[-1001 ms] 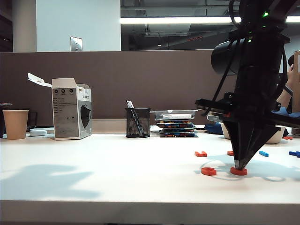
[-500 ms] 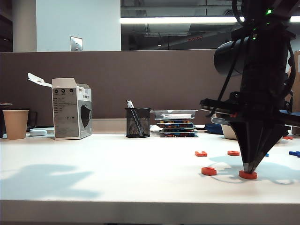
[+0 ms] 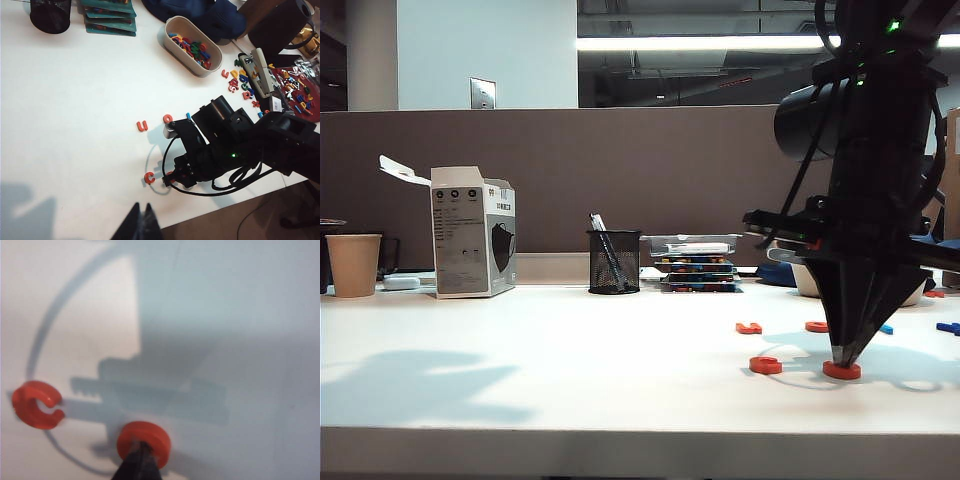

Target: Select the appropriate letters from the row of letter magnets placed on the table to arrange into the word "cool".

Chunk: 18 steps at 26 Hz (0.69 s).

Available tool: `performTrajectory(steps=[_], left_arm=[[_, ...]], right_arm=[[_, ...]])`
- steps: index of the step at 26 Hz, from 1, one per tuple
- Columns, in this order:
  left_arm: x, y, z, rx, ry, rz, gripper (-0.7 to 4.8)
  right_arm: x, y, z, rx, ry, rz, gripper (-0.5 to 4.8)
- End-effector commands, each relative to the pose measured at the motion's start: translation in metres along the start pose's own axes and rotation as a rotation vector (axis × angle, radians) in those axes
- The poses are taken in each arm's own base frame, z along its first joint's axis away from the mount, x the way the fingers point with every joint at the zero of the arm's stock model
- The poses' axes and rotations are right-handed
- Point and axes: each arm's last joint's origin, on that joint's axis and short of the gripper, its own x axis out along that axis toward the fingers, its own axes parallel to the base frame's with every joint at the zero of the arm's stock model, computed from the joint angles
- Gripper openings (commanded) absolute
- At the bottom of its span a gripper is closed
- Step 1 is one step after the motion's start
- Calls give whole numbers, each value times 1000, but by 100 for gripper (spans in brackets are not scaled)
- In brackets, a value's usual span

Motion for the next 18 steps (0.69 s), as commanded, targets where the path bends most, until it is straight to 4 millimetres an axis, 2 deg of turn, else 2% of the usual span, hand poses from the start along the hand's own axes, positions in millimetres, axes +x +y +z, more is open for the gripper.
performTrajectory(steps=[1, 5, 18], left_arm=[[-2, 0, 1, -4, -10, -5, -3], [-2, 0, 1, -4, -10, -5, -3], [-2, 0, 1, -4, -10, -5, -3]], right_arm=[[2, 1, 2, -1, -25, -9, -6], [0, 1, 2, -1, -26, -10, -6], [-22, 6, 6, -7, -50, -2, -6]])
